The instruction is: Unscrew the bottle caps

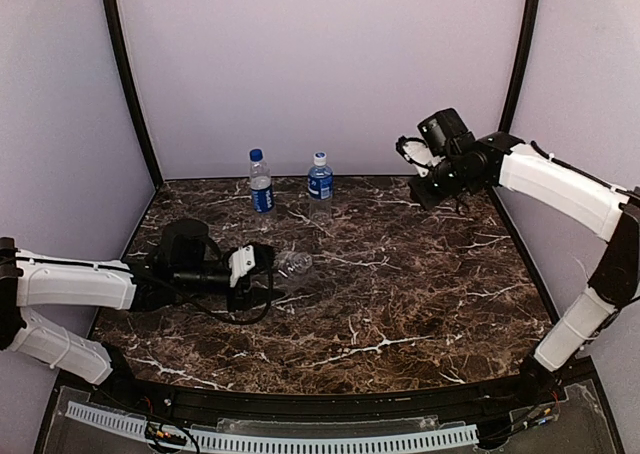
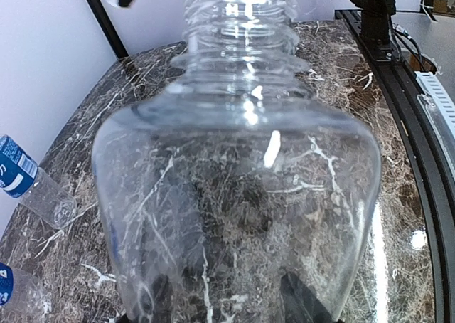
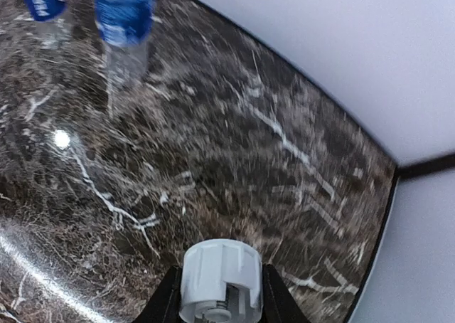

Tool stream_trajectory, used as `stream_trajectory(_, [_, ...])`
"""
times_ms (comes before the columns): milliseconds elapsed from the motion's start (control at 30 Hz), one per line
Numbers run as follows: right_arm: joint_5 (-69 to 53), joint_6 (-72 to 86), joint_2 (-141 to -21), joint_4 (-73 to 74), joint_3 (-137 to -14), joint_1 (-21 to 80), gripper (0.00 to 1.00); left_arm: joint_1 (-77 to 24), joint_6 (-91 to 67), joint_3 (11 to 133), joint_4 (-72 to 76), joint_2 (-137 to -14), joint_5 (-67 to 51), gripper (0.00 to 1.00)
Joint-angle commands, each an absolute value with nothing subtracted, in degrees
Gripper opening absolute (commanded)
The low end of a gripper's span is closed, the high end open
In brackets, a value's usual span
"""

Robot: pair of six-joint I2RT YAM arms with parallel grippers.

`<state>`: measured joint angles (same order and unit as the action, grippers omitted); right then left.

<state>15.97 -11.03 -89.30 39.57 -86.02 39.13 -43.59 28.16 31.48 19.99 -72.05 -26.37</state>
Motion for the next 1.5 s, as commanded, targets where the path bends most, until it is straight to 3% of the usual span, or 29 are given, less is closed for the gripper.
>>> stream_trajectory(0, [9.7,16.3,-92.5,56.0,-77.7,31.5,0.0,-43.4,25.4,30.3,23.4,-69.9,-24.6,0.49])
stream_trajectory(267, [4.9,20.6,-94.9,49.2,-63.9,25.8,0.0,-43.5,25.8,28.9,23.8,-68.5,-24.4,0.49])
stream_trajectory(500, [3.0,21.3,-99.4,46.0,-59.6,24.8,0.01,-43.4,25.7,28.4,24.3,-67.6,-24.3,0.49])
stream_trajectory(567, [3.8,21.6,-99.4,45.4,-59.3,24.8,0.11,-43.5,25.6,28.3,24.5,-67.4,-24.2,0.49])
stream_trajectory(767, [2.9,21.6,-98.2,49.1,-62.5,25.0,0.65,-43.5,24.8,28.7,25.1,-67.2,-24.2,0.49])
stream_trajectory(900, [5.3,19.9,-93.9,53.5,-70.2,26.8,0.84,-43.5,23.6,29.0,26.6,-67.4,-25.3,0.49])
stream_trajectory(1033, [2.4,7.5,-85.9,42.9,-76.6,37.7,0.84,-43.5,21.0,29.7,28.6,-67.7,-27.5,0.49])
stream_trajectory(1200, [-32.5,-7.8,-75.8,5.7,-65.0,46.8,0.81,-43.5,17.2,30.8,31.9,-68.6,-31.2,0.51])
stream_trajectory(1300, [-41.5,-6.6,-77.1,-14.9,-61.6,48.6,0.8,-43.5,16.6,31.2,32.9,-69.2,-32.6,0.52])
stream_trajectory(1467, [-46.4,-10.2,-84.8,-16.9,-67.3,52.2,0.79,-43.5,15.7,31.9,33.2,-69.7,-33.7,0.52])
